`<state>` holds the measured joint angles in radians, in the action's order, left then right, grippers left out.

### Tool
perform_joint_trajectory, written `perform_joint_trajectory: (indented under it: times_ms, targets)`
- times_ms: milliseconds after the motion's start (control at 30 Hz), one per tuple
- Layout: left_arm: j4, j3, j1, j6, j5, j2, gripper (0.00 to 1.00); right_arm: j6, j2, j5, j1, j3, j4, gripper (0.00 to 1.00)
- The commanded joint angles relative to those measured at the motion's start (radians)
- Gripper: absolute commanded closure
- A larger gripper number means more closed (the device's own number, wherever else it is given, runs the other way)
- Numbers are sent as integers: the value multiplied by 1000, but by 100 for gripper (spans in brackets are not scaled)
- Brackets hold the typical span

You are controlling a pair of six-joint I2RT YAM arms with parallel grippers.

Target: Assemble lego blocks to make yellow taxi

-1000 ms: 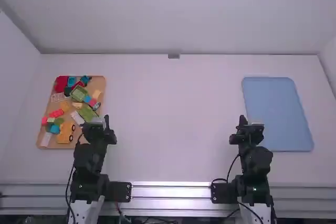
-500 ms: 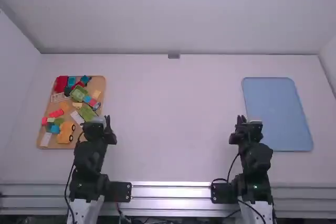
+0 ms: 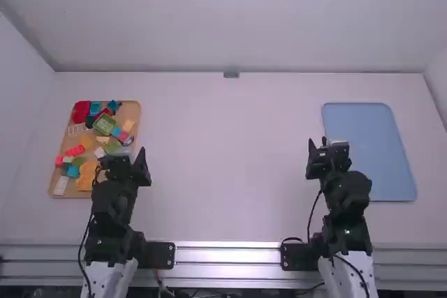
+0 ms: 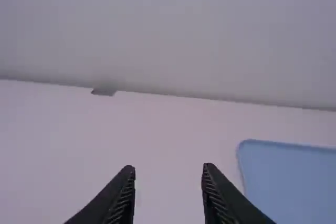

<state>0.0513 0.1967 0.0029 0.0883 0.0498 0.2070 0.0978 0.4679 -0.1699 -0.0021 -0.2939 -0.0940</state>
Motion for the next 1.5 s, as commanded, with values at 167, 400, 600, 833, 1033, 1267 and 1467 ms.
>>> perform_joint_trajectory:
  times_ms: [167,400,600,833,1033,1267,1467]
  targets:
    - [56,128,2,73,91,99,51,130,241,-181,15,-265,74,51]
    - [199,331,6,156,155,303,36,339,544,-332,61,-556,208,36]
    - [395,538,69,276,203,488,25,523,752,-468,102,-738,290,25]
    - [601,777,172,338,237,680,14,724,967,-646,128,-916,357,14]
    - [739,946,258,334,259,821,7,788,1143,-869,137,-1057,399,7]
    - [827,1098,396,298,181,1000,2,715,1274,-1020,145,-1164,419,2]
    - [831,1128,509,289,115,1091,1,598,1295,-1012,147,-1180,439,1]
